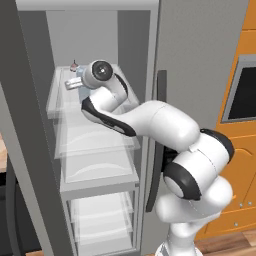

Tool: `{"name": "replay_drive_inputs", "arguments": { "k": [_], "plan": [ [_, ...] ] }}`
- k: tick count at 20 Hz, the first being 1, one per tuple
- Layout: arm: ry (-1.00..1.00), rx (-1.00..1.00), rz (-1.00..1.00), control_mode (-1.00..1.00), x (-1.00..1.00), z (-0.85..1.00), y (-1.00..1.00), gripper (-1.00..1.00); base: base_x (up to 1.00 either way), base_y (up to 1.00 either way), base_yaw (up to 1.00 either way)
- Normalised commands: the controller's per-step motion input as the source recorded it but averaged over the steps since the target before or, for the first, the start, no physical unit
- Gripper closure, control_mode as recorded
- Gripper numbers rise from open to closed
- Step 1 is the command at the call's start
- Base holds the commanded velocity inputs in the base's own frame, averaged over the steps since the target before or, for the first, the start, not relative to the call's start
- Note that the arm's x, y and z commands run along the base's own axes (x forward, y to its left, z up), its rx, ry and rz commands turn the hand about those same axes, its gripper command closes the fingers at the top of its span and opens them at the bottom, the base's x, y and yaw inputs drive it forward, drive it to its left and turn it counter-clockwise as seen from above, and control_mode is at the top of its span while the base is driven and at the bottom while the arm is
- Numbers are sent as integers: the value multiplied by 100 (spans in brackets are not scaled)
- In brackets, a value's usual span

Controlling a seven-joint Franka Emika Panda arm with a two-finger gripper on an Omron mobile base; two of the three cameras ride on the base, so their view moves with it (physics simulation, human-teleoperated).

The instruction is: Take out the milk from the fridge and place it on the tray on the counter. Then take the sugar cube near the tray and place it in the tray.

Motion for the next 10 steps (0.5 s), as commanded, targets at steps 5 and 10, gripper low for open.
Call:
{"name": "replay_drive_inputs", "arguments": {
  "k": [5, 10],
  "plan": [
    [0, 1, -2, -100, 9, 0, 1, -100, 0, 0, 0],
    [1, 2, -2, -100, 15, 0, 8, -100, 0, 0, 0]
  ]
}}
